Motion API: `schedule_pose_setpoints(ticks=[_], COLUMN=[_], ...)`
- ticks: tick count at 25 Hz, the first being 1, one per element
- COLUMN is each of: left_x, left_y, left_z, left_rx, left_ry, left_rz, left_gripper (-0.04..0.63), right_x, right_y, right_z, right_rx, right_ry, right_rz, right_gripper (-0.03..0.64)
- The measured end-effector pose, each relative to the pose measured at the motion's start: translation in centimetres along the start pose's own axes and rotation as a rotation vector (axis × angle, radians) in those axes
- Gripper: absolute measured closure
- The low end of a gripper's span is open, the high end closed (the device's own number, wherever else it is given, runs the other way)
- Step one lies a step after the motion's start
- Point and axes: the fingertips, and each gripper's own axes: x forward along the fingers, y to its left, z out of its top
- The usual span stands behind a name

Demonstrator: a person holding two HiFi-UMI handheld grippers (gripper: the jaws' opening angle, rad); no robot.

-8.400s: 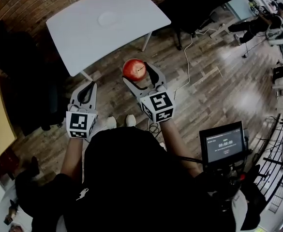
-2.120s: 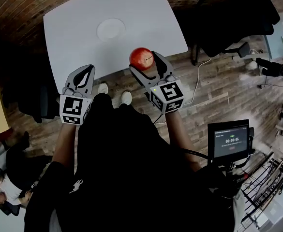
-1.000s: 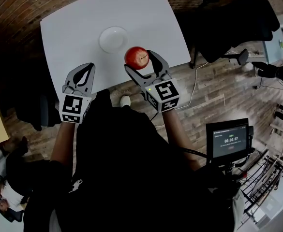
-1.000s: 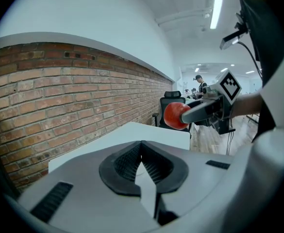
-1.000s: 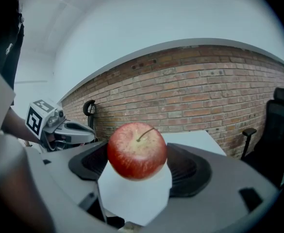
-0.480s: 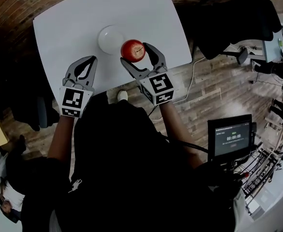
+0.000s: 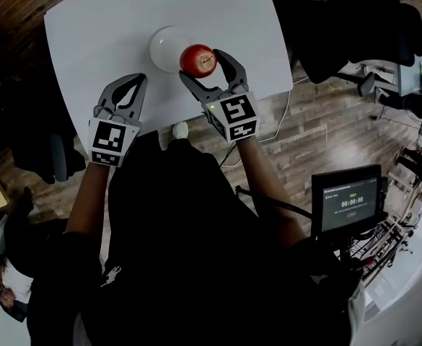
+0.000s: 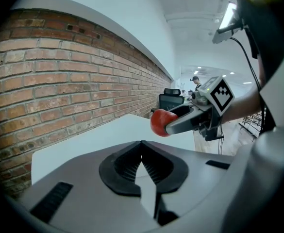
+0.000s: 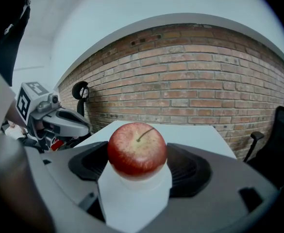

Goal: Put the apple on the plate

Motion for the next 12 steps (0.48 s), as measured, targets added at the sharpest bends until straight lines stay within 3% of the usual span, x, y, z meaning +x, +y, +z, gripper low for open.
schedule_pose_setpoints(ticks=[12], left_x=[-1.2], left_y=[-0.5], left_z=[0.0], left_rx=[-0.019], left_ry=[0.012], left_rz=[-0.006], left_gripper=[0.588], right_x=[1.7], right_y=[0.7], right_z=[-0.9], right_rx=[-0.054], right_ry=[0.054], right_rz=[0.003], right_gripper=[0.244])
